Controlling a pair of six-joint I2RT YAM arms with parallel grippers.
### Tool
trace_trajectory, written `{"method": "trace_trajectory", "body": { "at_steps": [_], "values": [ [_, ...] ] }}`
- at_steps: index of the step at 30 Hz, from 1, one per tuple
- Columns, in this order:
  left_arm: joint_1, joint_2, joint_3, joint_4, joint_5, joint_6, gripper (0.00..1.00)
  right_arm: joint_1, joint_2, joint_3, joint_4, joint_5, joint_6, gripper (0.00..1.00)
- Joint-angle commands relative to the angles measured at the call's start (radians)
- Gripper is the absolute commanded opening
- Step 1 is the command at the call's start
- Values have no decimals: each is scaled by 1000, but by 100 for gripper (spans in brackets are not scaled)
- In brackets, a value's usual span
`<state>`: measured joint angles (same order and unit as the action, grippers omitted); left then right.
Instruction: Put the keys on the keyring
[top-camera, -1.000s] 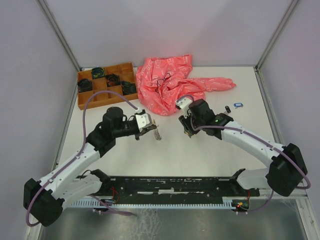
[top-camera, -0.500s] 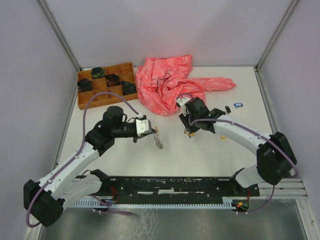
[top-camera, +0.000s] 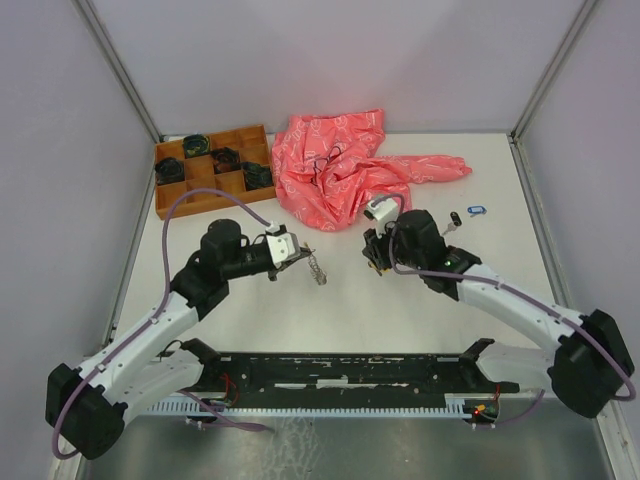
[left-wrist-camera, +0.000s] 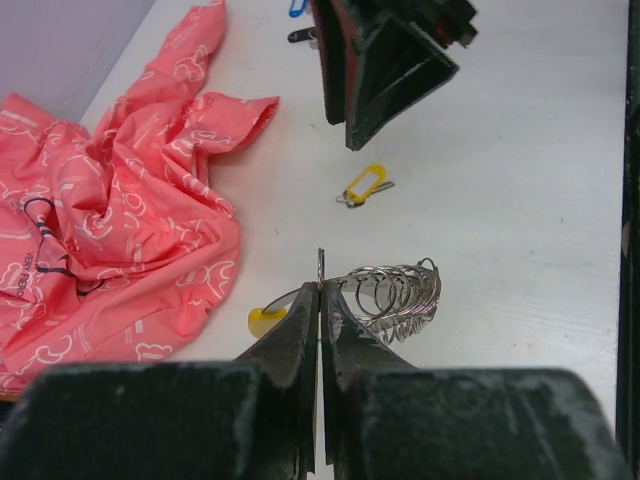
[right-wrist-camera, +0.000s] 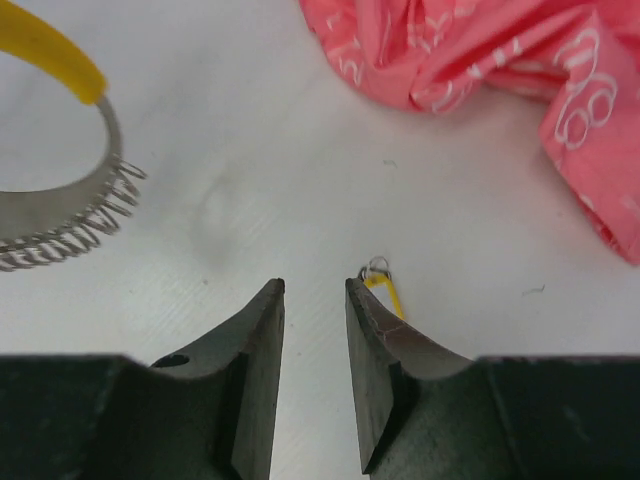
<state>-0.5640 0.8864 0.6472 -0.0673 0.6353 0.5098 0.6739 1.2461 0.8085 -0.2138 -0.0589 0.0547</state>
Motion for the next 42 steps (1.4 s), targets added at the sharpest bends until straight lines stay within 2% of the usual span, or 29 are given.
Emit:
{"method": "trace_trajectory", "body": {
  "at_steps": [1, 9, 13, 27, 42],
  "values": [
    [2, 0, -10, 204, -72, -181, 3, 18, -156, -141, 445, -111, -68, 39],
    [-1, 32, -24, 294, -82, -330, 3, 63, -183, -229, 778, -223, -101, 39],
    [-8, 38, -26, 300, -98, -343, 3, 97, -152, -221, 859, -249, -99, 37],
    [-16, 45, -24, 310, -106, -367, 3, 184, -41, -197, 996, -211, -126, 30],
    [-29, 56, -21, 310, -79, -370, 3, 199, 0, -179, 1016, -150, -107, 20]
  ]
}}
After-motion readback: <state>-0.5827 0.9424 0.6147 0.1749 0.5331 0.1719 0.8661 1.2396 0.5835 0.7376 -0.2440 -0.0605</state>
